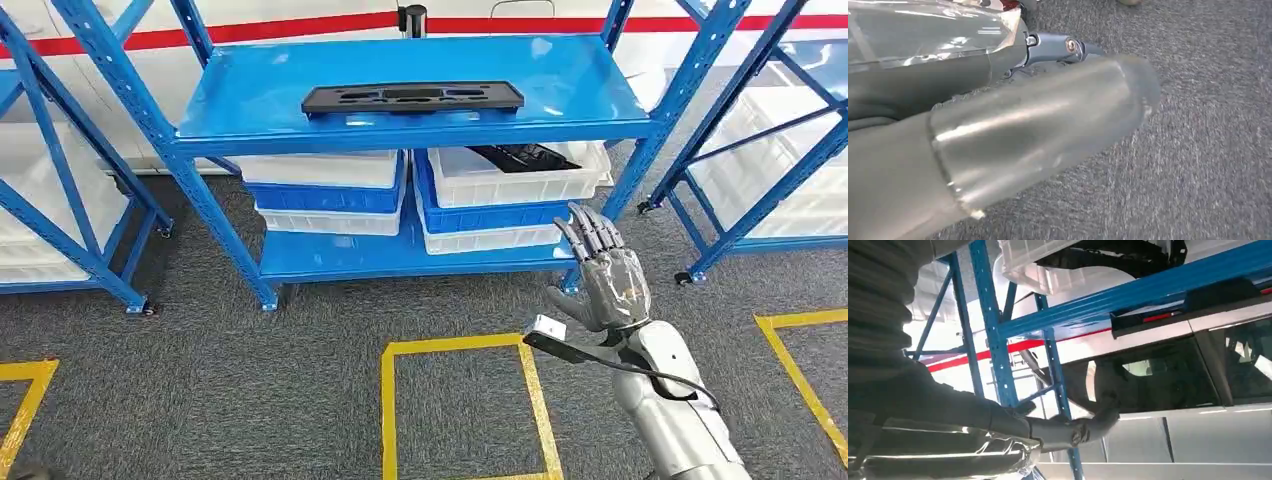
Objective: Take the parts from the cabinet and place them on the table.
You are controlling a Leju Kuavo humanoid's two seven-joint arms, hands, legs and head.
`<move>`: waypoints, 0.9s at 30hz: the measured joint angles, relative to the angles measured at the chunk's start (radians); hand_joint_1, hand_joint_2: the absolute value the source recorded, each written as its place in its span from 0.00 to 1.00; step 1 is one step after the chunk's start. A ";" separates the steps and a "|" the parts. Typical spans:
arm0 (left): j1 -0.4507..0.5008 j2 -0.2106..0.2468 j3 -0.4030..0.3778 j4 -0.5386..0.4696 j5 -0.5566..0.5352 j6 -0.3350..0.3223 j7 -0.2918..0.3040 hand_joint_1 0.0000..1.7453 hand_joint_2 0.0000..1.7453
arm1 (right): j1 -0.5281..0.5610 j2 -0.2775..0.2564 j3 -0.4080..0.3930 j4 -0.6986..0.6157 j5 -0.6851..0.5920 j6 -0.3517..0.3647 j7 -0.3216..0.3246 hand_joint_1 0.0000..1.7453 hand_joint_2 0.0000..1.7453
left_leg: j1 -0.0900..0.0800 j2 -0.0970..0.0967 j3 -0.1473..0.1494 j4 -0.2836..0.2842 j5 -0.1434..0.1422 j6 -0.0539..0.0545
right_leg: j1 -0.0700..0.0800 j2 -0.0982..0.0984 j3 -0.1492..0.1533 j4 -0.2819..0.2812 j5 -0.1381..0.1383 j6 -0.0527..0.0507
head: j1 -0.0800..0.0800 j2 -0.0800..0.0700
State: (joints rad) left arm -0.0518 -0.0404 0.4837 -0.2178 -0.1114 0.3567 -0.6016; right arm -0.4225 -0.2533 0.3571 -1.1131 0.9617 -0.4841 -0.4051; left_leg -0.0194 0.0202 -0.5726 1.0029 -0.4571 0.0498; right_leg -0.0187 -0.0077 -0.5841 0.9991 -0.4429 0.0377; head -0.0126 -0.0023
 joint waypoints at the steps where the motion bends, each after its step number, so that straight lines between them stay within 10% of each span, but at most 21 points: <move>1: 0.000 0.000 0.000 0.000 -0.002 0.000 0.000 0.00 0.00 | 0.000 -0.001 0.000 0.000 0.000 0.000 0.001 0.00 1.00 | 0.000 0.001 0.000 0.000 -0.001 -0.002 | 0.000 0.001 0.001 0.001 -0.001 -0.005 | 0.000 0.000; 4: -0.001 0.000 0.000 0.000 -0.004 0.000 0.000 0.00 0.00 | 0.000 -0.002 0.000 0.000 0.000 0.000 0.003 0.00 1.00 | 0.011 -0.002 -0.001 0.017 -0.017 -0.020 | -0.007 0.010 0.009 -0.003 -0.003 -0.024 | 0.000 0.000; 8: 0.001 0.000 0.000 0.000 -0.006 -0.001 0.001 0.00 0.00 | 0.002 -0.002 0.000 0.000 0.000 0.000 0.007 0.00 1.00 | 0.024 -0.013 -0.154 0.288 -0.127 -0.045 | -0.007 0.014 0.019 -0.002 -0.014 -0.041 | -0.005 0.000; 10: 0.003 -0.002 0.000 0.000 -0.011 -0.002 0.002 0.00 0.00 | 0.007 -0.002 0.000 0.000 0.001 0.000 0.009 0.00 1.00 | 0.029 -0.013 -0.182 0.296 -0.091 -0.046 | -0.007 0.020 0.027 -0.002 -0.021 -0.042 | -0.006 0.000; 13: 0.002 0.000 0.000 0.000 -0.014 -0.005 0.002 0.00 0.00 | 0.014 -0.002 0.000 -0.013 0.002 0.000 0.012 0.00 1.00 | 0.029 -0.019 -0.083 0.061 0.055 -0.029 | -0.007 0.027 0.052 -0.004 -0.038 -0.033 | -0.006 0.000; 18: 0.000 0.001 0.000 0.000 -0.016 -0.005 0.002 0.00 0.00 | 0.023 -0.008 -0.003 -0.029 0.002 0.000 0.015 0.00 1.00 | 0.017 -0.023 -0.039 -0.005 0.035 0.004 | 0.006 0.031 0.070 0.002 -0.032 0.004 | -0.007 0.000; 20: -0.001 0.000 0.000 0.000 -0.016 -0.005 0.002 0.00 0.00 | 0.024 -0.011 -0.004 -0.032 0.003 0.000 0.015 0.00 1.00 | 0.020 -0.023 -0.019 -0.013 0.037 0.014 | 0.004 0.020 0.050 0.045 -0.064 0.003 | -0.005 0.000; 24: 0.000 0.000 0.000 0.000 -0.019 -0.006 0.002 0.00 0.00 | 0.034 -0.017 -0.004 -0.034 0.003 0.002 0.015 0.00 1.00 | 0.016 -0.023 -0.012 -0.013 0.024 0.025 | 0.005 0.020 -0.121 0.305 -0.152 -0.004 | -0.005 0.000; 27: 0.000 -0.001 0.000 0.000 -0.025 -0.008 0.003 0.00 0.00 | 0.035 -0.017 -0.004 -0.034 0.005 0.006 0.015 0.00 1.00 | 0.012 -0.024 0.008 -0.012 0.009 0.020 | 0.005 0.018 -0.078 0.151 -0.055 0.021 | -0.005 0.000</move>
State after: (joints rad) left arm -0.0513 -0.0416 0.4841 -0.2178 -0.1365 0.3490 -0.5982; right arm -0.3878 -0.2705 0.3529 -1.1471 0.9670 -0.4780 -0.3902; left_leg -0.0074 -0.0033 -0.5642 0.9909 -0.4484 0.0696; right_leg -0.0137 0.0103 -0.6624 1.1505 -0.4983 0.0587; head -0.0176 -0.0019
